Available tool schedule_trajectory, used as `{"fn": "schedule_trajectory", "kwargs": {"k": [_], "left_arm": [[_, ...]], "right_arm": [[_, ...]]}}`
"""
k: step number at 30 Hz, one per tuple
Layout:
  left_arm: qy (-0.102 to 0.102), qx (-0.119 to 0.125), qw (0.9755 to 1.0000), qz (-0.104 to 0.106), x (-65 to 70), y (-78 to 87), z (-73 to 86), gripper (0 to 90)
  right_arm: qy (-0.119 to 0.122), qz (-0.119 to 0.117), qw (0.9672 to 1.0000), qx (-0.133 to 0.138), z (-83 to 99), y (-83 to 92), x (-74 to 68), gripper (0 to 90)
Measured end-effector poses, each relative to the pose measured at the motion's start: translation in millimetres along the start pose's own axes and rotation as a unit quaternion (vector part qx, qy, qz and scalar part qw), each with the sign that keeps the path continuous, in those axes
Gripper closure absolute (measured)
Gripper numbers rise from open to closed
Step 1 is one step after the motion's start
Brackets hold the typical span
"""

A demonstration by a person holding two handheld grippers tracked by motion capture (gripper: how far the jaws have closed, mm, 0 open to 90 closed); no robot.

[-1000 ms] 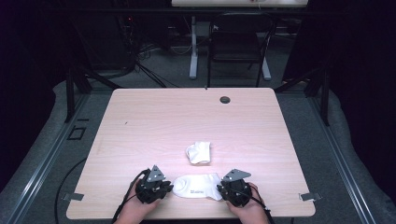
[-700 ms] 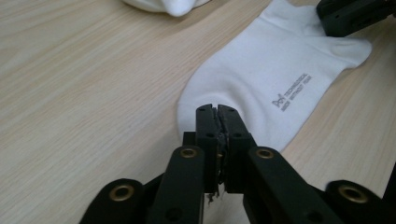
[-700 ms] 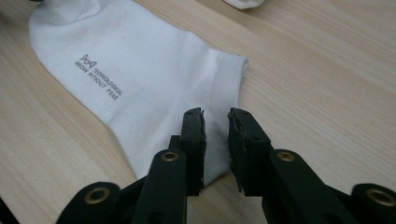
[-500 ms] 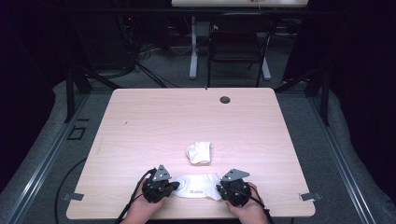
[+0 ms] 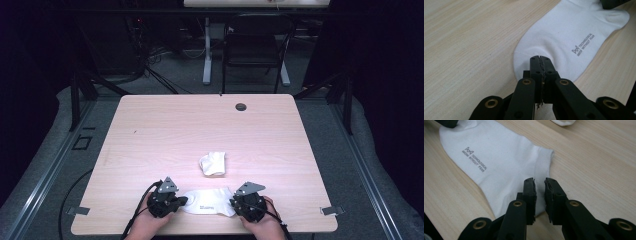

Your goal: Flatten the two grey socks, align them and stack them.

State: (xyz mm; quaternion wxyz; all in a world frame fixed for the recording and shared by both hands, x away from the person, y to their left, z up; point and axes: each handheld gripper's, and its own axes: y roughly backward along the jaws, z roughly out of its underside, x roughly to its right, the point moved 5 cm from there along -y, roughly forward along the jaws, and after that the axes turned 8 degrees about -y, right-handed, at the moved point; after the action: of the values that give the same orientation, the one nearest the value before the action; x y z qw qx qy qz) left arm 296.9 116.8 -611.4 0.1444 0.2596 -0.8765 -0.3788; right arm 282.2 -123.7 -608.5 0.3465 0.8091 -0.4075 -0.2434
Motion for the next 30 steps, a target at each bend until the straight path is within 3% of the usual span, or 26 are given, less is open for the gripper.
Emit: {"fn": "schedule_trajectory", "kwargs": {"k": [4, 10, 14, 19, 22, 30], "left_arm": [[0.003, 0.003, 1.0000, 0.002, 0.2, 0.2, -0.1, 89.2], [0.008, 0.022, 0.9997, -0.006, -2.3, 5.5, -3.6, 79.9], [0.011, 0.039, 0.9991, -0.013, -9.3, 13.2, -6.0, 74.4], [0.020, 0.050, 0.9983, -0.019, -15.9, 17.4, -7.3, 69.6], [0.024, 0.056, 0.9978, -0.025, -22.4, 20.1, -7.3, 67.5], [0.033, 0.058, 0.9973, -0.031, -30.1, 21.3, -5.1, 64.9]], "right_arm": [[0.000, -0.004, 1.0000, -0.001, 0.1, 0.4, 0.0, 76.9], [-0.006, -0.021, 0.9996, 0.019, -4.1, 7.4, -0.7, 71.9], [-0.014, -0.017, 0.9993, 0.029, -9.7, 9.2, 1.8, 67.4], [-0.018, -0.011, 0.9995, 0.024, -15.3, 8.1, 3.7, 66.3], [-0.014, -0.006, 0.9998, 0.013, -19.0, 7.5, 4.3, 66.1], [-0.020, -0.003, 0.9996, 0.021, -38.4, 3.0, 6.4, 65.3]]}}
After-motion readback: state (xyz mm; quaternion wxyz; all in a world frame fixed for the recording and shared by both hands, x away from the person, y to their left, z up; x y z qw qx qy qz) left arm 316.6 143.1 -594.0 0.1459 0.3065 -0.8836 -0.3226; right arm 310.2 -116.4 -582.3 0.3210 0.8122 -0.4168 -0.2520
